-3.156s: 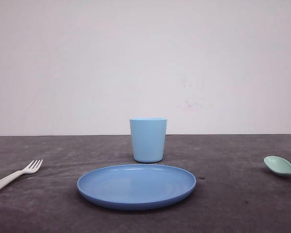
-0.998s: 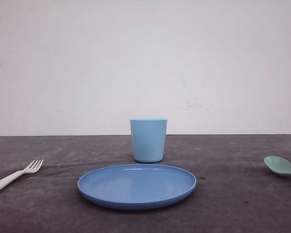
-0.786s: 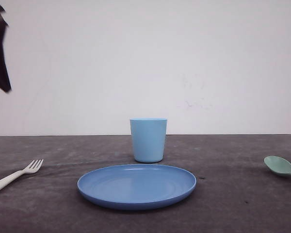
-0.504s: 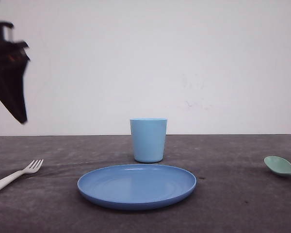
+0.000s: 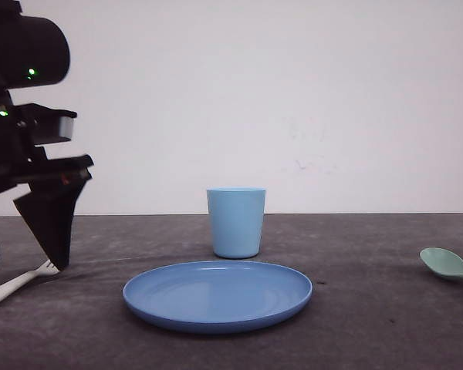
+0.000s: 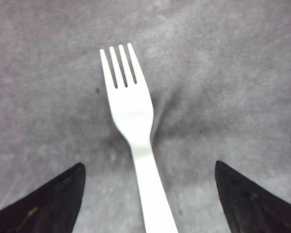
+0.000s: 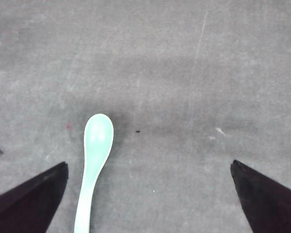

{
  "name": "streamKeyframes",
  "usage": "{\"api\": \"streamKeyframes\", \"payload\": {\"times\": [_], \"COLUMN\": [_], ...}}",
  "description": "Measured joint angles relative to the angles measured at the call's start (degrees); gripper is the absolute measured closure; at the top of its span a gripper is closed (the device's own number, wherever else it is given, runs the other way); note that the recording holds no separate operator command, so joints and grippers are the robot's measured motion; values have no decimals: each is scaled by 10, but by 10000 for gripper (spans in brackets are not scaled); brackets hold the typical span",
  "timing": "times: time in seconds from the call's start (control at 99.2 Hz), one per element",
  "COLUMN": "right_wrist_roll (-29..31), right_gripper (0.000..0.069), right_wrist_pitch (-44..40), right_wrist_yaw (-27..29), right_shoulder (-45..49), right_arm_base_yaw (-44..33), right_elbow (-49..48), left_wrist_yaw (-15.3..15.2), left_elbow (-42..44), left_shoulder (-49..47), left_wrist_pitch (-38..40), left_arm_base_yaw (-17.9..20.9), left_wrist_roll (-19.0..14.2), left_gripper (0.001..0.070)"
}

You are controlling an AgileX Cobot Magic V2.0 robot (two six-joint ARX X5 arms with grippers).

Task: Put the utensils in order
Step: 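Lower the left gripper over the white fork and close on its handle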

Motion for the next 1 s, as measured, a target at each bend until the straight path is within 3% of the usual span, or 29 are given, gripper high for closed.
{"api": "streamKeyframes", "payload": {"times": [0.555,0.766,0.998], "right_wrist_roll": [0,0,0], "right_gripper": [13,13,13], "right_wrist_pitch": [-1,-2,-2], "right_wrist_yaw": [0,0,0], "right_shoulder": [0,0,0], "right_arm_base_yaw": [0,0,0], "right_elbow": [0,0,0], "left_wrist_yaw": [-10,-4,-3], "left_elbow": [0,0,1], "left_shoulder": [32,33,33], "left_wrist_pitch": [11,13,13], "left_arm_base_yaw": [-5,-5,-6], "left_wrist_roll": [-14,-15,-15], "left_gripper": [365,641,667]}}
